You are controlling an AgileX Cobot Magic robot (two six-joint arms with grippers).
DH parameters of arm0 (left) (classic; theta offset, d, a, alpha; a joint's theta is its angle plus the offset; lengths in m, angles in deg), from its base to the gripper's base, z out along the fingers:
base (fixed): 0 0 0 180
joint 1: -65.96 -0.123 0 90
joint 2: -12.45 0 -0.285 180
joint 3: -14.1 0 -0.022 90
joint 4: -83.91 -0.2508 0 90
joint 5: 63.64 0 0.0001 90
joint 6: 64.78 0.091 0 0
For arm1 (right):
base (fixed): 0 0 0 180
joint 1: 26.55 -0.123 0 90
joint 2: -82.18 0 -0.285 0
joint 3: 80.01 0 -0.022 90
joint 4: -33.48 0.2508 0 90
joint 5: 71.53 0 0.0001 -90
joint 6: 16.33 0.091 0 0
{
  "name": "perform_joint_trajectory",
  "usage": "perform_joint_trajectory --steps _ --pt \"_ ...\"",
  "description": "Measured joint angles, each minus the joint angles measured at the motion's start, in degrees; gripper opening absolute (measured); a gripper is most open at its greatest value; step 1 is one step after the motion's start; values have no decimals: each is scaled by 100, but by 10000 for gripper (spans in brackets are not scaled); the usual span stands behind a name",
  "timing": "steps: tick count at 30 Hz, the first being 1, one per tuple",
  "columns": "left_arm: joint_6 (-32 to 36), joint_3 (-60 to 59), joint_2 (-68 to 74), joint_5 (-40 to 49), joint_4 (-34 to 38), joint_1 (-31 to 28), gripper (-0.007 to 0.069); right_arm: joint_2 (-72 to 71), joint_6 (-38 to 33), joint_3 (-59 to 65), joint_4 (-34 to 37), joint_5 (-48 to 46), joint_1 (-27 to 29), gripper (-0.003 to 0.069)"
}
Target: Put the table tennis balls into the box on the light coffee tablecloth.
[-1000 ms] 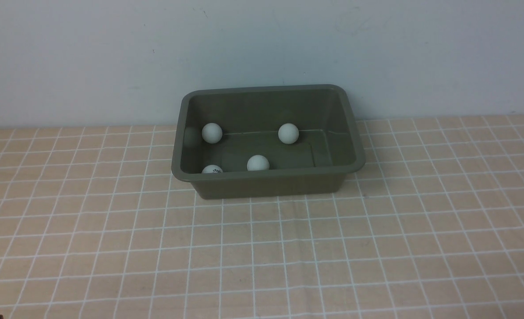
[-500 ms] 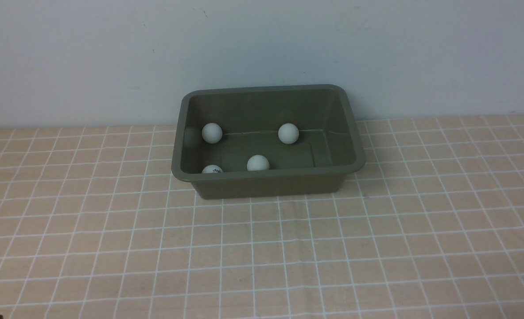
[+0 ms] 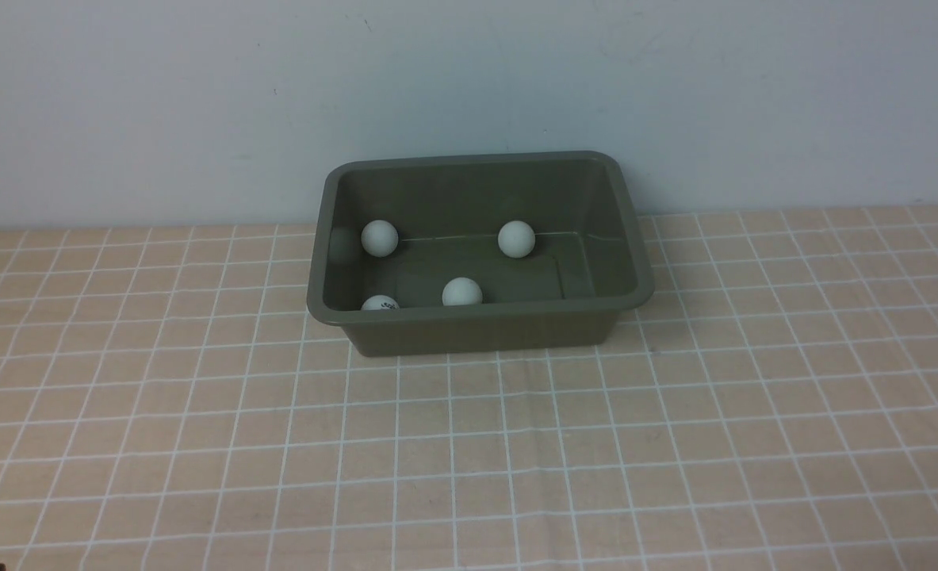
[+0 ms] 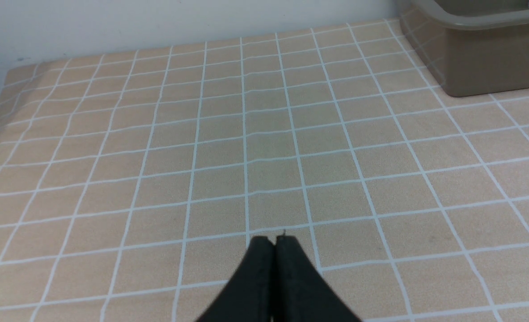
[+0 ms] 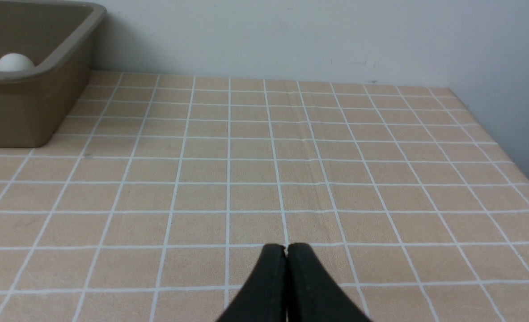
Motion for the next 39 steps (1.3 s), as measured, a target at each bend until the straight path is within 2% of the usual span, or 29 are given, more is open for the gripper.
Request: perform_joint_trajectory --steps 39 --pt "0 0 0 0 0 0 -69 0 102 0 0 0 0 -14"
